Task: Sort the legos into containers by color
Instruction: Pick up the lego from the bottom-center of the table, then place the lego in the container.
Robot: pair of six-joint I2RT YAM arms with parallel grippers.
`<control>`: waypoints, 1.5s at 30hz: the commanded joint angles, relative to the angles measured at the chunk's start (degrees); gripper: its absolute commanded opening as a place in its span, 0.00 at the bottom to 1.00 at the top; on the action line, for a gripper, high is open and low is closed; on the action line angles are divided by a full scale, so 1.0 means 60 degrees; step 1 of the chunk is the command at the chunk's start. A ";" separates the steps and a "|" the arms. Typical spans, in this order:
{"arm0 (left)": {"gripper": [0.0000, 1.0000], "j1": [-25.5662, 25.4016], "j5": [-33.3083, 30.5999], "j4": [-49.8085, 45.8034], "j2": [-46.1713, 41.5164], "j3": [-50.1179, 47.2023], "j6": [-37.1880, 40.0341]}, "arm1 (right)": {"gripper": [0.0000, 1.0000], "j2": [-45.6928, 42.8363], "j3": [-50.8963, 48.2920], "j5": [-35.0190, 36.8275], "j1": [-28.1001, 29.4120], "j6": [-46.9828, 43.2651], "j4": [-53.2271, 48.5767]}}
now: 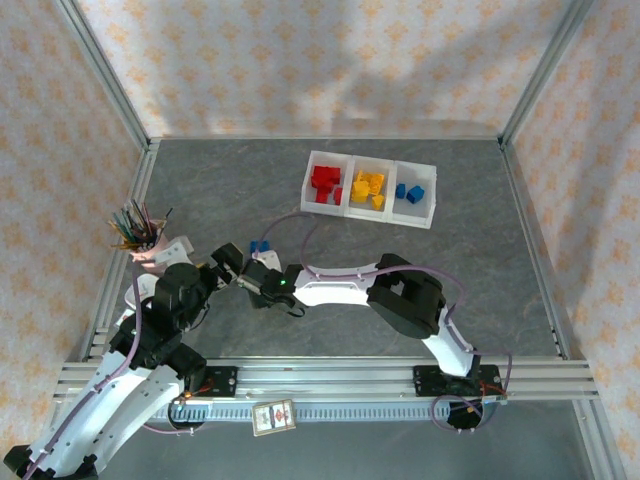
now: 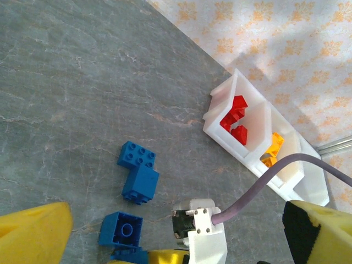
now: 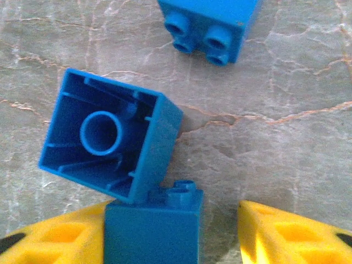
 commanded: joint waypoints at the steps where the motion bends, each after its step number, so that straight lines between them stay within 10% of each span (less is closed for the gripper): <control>1: 0.99 0.0064 -0.0096 -0.0053 0.0060 -0.0031 -0.0012 | 0.48 0.0224 0.0053 0.0016 0.0037 0.0117 0.0247; 9: 0.99 0.0055 0.0327 0.0359 0.0383 0.0134 0.0174 | 0.22 -0.0668 -0.0757 0.0297 -0.0021 0.0394 0.0442; 22: 0.99 0.0041 0.1655 0.1519 0.1567 0.0535 0.0741 | 0.16 -0.4103 -0.4104 0.0810 -0.1321 0.1012 0.0860; 34: 0.99 -0.0259 0.2989 0.3759 0.3731 0.0710 0.1065 | 0.17 -0.6321 -0.5166 0.0869 -0.5192 -0.0373 0.0556; 45: 0.99 -0.0623 0.3051 0.5005 0.5459 0.1081 0.1186 | 0.20 -0.4526 -0.3111 0.0934 -0.8483 -0.1728 0.1062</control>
